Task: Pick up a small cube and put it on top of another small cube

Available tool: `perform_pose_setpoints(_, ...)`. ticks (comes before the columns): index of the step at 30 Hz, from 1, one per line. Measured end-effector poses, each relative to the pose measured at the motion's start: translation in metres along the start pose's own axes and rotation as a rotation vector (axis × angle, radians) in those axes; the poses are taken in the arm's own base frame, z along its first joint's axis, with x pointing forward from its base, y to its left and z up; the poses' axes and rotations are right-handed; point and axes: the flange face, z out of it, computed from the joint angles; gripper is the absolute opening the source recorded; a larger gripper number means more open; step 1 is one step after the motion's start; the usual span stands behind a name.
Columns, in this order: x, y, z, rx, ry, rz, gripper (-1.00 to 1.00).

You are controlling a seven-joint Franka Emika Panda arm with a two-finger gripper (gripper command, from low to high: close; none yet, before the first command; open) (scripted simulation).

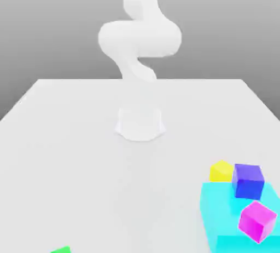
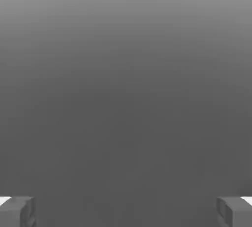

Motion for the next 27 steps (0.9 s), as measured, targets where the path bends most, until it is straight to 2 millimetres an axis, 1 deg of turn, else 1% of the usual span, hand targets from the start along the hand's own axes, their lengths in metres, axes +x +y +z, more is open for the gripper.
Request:
perform_pose_setpoints(3,0.008,0.002,0.053,-0.090,-0.012,0.087,0.00)
perform_pose_setpoints(6,0.015,0.010,0.105,-0.173,-0.023,0.172,0.00)
perform_pose_setpoints(9,0.020,0.023,0.156,-0.251,-0.035,0.257,0.00)
perform_pose_setpoints(12,0.023,0.042,0.206,-0.326,-0.048,0.344,0.00)
perform_pose_setpoints(16,0.022,0.074,0.271,-0.422,-0.069,0.462,0.00)
perform_pose_setpoints(20,0.020,0.117,0.331,-0.515,-0.088,0.593,0.00)
perform_pose_setpoints(24,0.004,0.157,0.387,-0.597,-0.118,0.712,0.00)
perform_pose_setpoints(27,-0.011,0.190,0.425,-0.657,-0.142,0.809,0.00)
